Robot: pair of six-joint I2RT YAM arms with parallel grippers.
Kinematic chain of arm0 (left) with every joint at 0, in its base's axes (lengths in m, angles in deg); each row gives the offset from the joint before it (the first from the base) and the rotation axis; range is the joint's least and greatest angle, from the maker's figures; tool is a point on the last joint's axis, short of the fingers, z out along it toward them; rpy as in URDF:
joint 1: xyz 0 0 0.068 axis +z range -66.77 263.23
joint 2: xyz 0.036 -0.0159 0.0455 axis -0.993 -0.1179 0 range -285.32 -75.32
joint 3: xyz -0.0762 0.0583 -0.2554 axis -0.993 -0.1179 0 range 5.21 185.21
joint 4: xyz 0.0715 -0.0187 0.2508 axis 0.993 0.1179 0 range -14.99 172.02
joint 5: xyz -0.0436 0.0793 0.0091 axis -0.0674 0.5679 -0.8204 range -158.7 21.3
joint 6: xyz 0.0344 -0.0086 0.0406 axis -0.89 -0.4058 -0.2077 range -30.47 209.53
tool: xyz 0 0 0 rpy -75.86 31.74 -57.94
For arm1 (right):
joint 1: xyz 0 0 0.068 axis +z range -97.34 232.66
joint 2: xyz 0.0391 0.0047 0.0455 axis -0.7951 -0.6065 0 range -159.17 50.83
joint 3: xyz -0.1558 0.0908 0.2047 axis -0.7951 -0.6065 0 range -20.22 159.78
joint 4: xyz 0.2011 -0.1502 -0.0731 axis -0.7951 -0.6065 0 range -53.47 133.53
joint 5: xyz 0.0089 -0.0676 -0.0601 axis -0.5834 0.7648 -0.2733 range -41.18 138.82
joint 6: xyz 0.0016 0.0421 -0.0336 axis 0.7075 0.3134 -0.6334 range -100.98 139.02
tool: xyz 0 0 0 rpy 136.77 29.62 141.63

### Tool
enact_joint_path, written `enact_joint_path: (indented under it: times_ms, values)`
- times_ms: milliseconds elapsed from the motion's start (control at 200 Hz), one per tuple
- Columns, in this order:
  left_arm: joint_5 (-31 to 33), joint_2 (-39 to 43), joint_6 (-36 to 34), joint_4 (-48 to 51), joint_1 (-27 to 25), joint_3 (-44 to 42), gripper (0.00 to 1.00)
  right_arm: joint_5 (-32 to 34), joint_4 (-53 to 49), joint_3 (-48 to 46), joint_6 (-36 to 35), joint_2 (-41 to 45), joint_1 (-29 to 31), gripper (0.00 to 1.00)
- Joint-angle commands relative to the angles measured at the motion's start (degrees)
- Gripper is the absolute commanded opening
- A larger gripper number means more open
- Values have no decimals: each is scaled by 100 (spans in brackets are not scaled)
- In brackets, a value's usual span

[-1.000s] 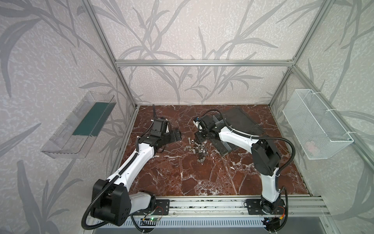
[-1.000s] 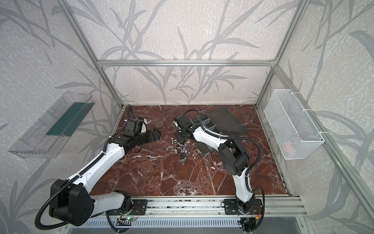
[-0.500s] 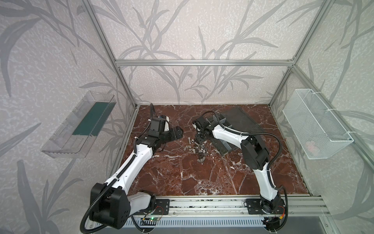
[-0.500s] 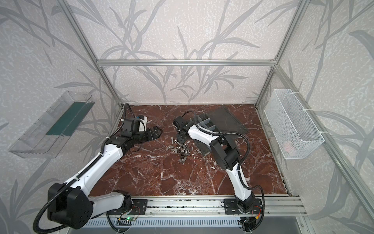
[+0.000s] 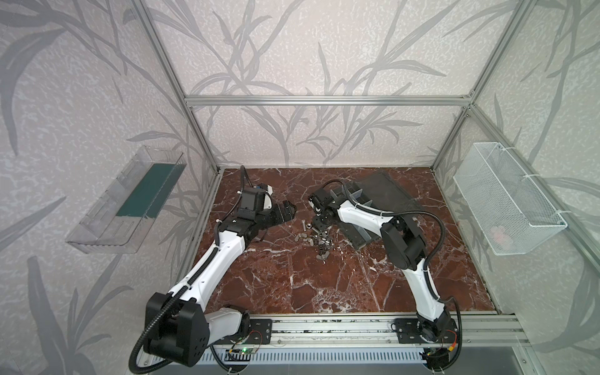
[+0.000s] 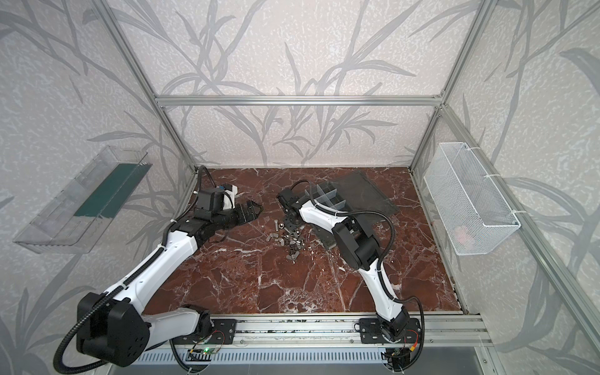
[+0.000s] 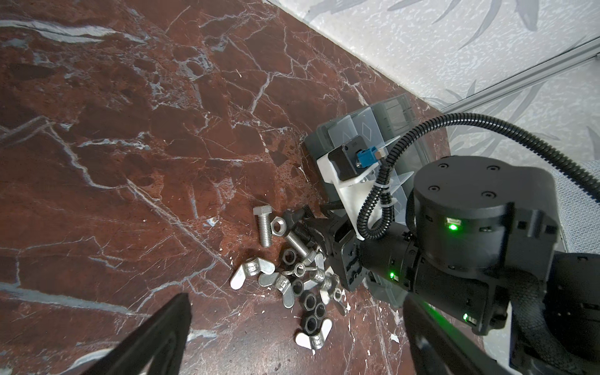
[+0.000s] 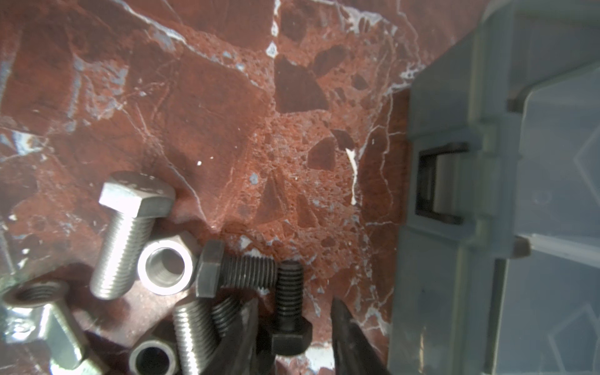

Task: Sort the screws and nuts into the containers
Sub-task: 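Lower the right gripper onto a black bolt in the pile and grasp it, then lift the black bolt with the right gripper and carry it over the compartment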

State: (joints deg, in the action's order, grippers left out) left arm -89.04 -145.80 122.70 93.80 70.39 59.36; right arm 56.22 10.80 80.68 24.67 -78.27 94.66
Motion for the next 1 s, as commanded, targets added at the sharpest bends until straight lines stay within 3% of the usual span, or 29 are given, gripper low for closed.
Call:
enact_joint_path:
  times_ms: [0,490,995]
  values:
    - [-82,16,75,-130,27,-101,100,-112,-172,96,-63,-176,1,38]
    - [-162,-17,181,-234,36,-146,100,-493,-155,165,34,-442,-173,33]
    - [-232,-45,261,-306,54,-177,100,-505,-330,504,-1,-551,-226,13]
